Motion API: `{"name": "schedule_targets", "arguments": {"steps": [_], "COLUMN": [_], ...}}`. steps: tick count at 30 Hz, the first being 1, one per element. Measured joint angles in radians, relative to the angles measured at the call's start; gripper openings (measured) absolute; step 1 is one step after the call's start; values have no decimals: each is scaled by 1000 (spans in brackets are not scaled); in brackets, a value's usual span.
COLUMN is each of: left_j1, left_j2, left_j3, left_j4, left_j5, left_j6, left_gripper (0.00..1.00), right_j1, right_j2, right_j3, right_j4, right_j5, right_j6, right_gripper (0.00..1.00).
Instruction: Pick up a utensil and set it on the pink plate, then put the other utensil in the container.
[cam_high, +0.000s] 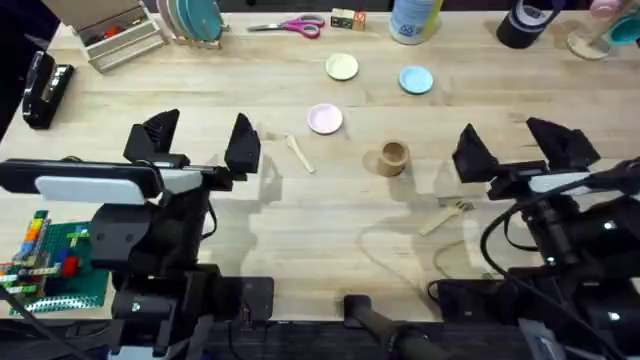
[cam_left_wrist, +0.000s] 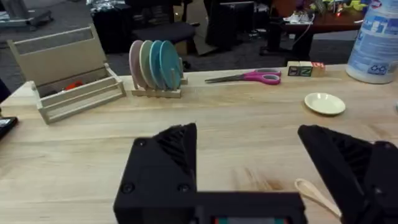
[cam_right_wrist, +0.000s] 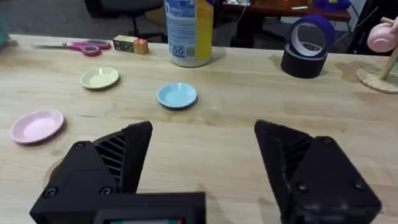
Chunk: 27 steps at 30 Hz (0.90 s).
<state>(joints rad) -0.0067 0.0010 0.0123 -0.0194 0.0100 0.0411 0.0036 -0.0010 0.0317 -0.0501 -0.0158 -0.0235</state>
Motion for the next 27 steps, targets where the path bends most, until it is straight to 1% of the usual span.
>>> {"name": "schedule_targets", "arguments": {"steps": [4, 6, 8, 12, 17, 21, 27], "left_j1": [0, 0, 0, 0, 0, 0, 0], "left_j2": [0, 0, 0, 0, 23, 95, 244], "left_j3": [52, 102, 159, 273, 457, 629, 844], "left_j4": [-36, -82, -153, -288, -444, -594, -770], "left_j5": [6, 13, 20, 24, 24, 25, 26], "left_j6": [4, 5, 6, 8, 8, 8, 8], "left_gripper": [995, 995, 995, 995, 995, 995, 995], "right_j1": [0, 0, 0, 0, 0, 0, 0], "right_j2": [1, 1, 1, 1, 13, 81, 248], "right_j3": [82, 145, 207, 312, 452, 573, 768], "right_j4": [-107, -178, -240, -294, -395, -470, -621], "right_j5": [-4, -6, -7, -7, -7, -7, -7], "right_j6": [-3, -4, -5, -6, -3, -1, 5], "right_gripper": [998, 998, 999, 998, 998, 997, 998]}}
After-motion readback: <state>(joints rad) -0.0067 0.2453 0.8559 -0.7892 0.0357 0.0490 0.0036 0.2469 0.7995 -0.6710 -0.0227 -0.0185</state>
